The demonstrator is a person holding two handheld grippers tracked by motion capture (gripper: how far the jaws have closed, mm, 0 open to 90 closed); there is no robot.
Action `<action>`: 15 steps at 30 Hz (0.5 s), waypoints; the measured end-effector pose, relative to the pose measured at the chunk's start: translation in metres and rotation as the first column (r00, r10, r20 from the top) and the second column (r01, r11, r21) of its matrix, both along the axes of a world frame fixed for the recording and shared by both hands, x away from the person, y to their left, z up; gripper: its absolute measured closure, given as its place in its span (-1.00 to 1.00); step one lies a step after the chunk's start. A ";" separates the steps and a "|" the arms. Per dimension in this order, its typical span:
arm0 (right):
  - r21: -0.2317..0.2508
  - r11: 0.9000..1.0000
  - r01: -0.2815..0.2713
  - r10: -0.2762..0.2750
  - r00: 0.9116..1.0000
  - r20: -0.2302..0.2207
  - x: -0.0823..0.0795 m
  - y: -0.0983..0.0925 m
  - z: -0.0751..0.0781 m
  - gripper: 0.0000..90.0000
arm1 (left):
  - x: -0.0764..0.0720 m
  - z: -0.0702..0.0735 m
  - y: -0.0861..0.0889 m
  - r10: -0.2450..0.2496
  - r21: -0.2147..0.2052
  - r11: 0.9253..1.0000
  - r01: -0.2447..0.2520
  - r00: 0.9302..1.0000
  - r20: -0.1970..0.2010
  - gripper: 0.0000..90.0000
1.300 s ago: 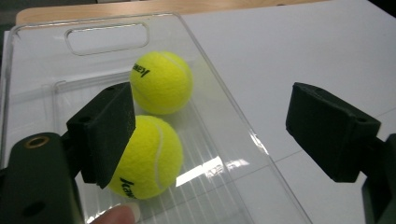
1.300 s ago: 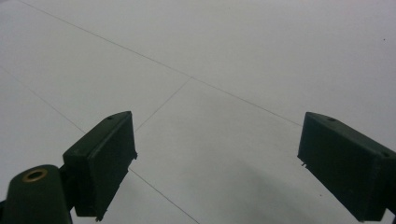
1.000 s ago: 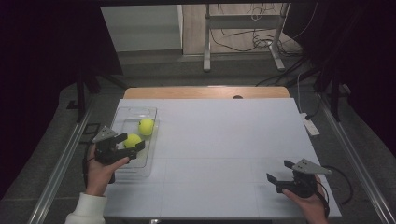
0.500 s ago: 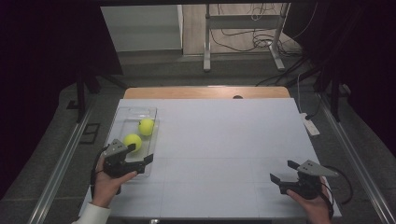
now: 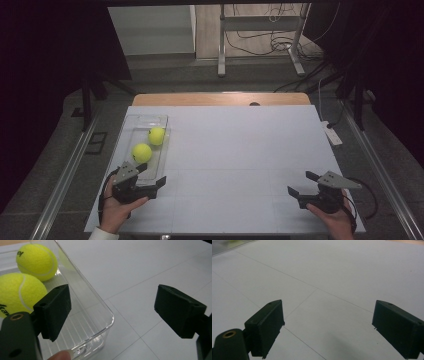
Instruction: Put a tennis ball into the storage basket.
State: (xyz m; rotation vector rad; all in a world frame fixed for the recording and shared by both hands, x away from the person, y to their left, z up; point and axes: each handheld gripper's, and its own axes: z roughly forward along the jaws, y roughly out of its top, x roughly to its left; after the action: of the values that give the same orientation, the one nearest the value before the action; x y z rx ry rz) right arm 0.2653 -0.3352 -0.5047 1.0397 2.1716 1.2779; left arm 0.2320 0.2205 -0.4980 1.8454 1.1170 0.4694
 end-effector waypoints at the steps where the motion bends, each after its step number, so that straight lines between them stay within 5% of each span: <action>1: 0.000 1.000 -0.005 0.005 1.000 0.002 0.000 0.001 0.001 -0.77 | 0.000 -0.001 -0.001 -0.003 0.005 1.000 0.003 1.000 -0.002 -0.67; 15: -0.001 1.000 -0.030 0.030 1.000 0.006 0.000 0.006 0.001 -0.77 | 0.002 -0.004 -0.004 -0.009 0.016 1.000 0.009 1.000 0.000 -0.67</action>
State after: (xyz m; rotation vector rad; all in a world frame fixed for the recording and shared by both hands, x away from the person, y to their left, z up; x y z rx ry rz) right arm 0.2655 -0.3294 -0.5036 1.0046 2.1908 1.2919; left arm 0.2340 0.2164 -0.5016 1.8633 1.1079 0.4747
